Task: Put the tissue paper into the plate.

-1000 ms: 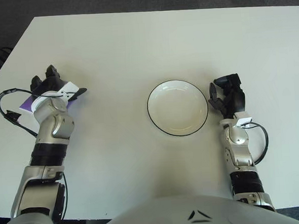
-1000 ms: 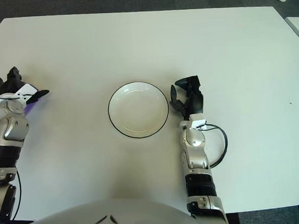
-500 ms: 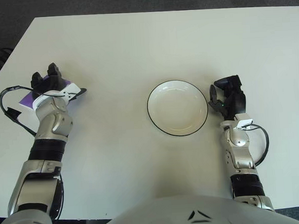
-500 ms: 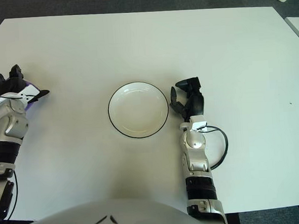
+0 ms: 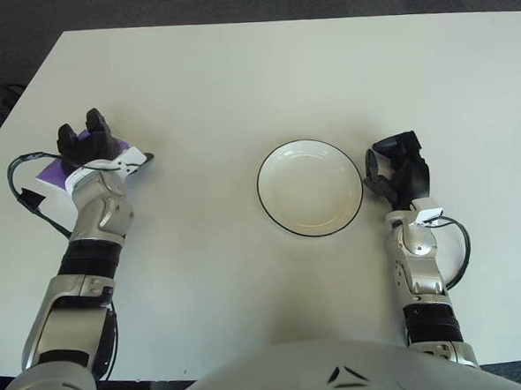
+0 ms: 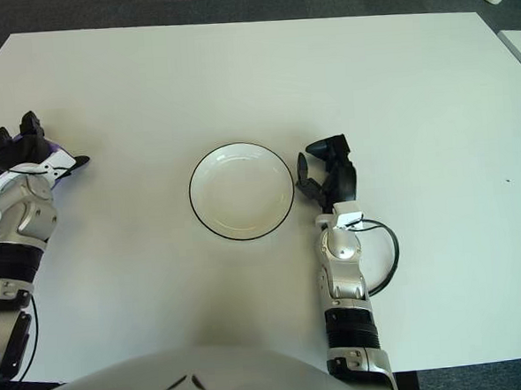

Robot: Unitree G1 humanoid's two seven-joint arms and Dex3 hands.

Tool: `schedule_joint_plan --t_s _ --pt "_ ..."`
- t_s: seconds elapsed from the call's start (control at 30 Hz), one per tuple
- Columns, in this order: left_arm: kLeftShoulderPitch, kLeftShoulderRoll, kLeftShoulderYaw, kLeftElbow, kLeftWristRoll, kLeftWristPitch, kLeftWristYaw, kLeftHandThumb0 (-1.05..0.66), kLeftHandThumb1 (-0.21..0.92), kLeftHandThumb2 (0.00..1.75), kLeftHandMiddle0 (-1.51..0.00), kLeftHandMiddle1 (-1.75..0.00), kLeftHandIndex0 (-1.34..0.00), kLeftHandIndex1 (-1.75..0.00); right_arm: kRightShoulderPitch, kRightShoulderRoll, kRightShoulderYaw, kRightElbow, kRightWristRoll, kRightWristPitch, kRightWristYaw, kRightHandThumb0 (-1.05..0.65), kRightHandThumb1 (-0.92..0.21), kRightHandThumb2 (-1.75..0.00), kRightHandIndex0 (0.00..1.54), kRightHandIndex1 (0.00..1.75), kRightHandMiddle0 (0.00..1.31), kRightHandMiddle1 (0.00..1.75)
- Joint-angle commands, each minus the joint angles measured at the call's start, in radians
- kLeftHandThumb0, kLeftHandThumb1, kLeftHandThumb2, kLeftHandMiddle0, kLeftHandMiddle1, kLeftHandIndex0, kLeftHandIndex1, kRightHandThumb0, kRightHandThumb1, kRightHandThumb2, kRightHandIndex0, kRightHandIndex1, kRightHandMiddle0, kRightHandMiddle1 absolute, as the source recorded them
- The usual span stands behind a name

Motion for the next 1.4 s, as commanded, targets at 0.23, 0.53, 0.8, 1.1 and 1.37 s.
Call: schedule_joint_plan --t_s 0.23,0.53,0.8,1.1,1.37 --pt "0.125 -0.147 -0.016 0.055 -0.089 -0.035 0.065 -1.01 0.82 0.12 -0.01 0.0 0.0 0.0 0.072 -0.001 -0.006 0.065 0.014 0.031 0.015 -0.37 -0.73 -0.79 0.67 1.36 0.3 1.75" --pt "0.121 -0.196 0.028 0.155 -0.114 -0.122 0.205 -0.89 0.51 0.62 0.0 -0.38 0.0 0.0 0.079 0.0 -0.01 0.048 0.008 0.039 0.011 -0.37 -0.76 -0.76 0.65 1.37 0.29 1.75" --pt "0.115 -0.223 0.035 0.162 -0.114 -0.106 0.247 -0.72 0.32 0.88 0.0 -0.8 0.0 -0.43 0.087 0.003 -0.008 0.029 -0.006 0.056 -0.004 -0.37 -0.74 -0.79 0.66 1.35 0.3 1.75" --pt "0.121 -0.262 0.058 0.139 -0.133 -0.086 0.294 -0.41 0.12 1.18 -0.02 -1.44 0.0 -1.17 0.096 -0.001 -0.009 0.022 -0.001 0.053 0.002 -0.38 -0.72 -0.81 0.67 1.35 0.32 1.75" --pt "0.13 -0.289 0.081 0.127 -0.151 -0.111 0.333 -0.35 0.1 1.26 -0.08 -1.73 -0.02 -1.71 0.103 -0.003 -0.008 0.014 -0.012 0.052 -0.005 -0.37 -0.73 -0.79 0.66 1.31 0.31 1.75"
